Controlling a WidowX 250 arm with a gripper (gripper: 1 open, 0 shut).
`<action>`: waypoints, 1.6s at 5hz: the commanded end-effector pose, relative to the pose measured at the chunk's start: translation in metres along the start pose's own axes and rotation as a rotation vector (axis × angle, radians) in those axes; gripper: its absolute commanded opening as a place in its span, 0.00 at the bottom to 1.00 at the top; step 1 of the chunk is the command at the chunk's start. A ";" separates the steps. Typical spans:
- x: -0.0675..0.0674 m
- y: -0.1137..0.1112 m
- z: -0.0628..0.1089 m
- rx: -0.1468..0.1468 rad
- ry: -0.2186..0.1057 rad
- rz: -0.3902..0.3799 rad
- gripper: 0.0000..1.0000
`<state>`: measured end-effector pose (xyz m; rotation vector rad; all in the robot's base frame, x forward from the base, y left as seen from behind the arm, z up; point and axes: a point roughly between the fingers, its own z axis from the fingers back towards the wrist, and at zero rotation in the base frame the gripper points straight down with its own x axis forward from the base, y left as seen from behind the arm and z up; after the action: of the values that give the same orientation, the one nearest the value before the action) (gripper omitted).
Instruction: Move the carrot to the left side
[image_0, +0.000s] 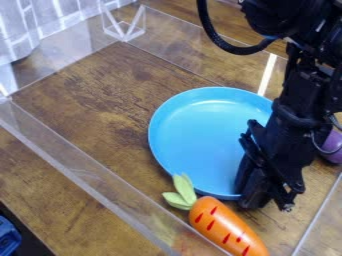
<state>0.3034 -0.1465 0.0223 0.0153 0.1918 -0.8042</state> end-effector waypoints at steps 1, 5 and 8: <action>0.001 0.000 0.002 0.006 -0.006 -0.034 0.00; 0.004 -0.001 0.002 0.019 0.000 -0.082 0.00; 0.006 -0.003 -0.001 0.024 0.006 -0.116 0.00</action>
<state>0.3081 -0.1456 0.0219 0.0327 0.1921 -0.8588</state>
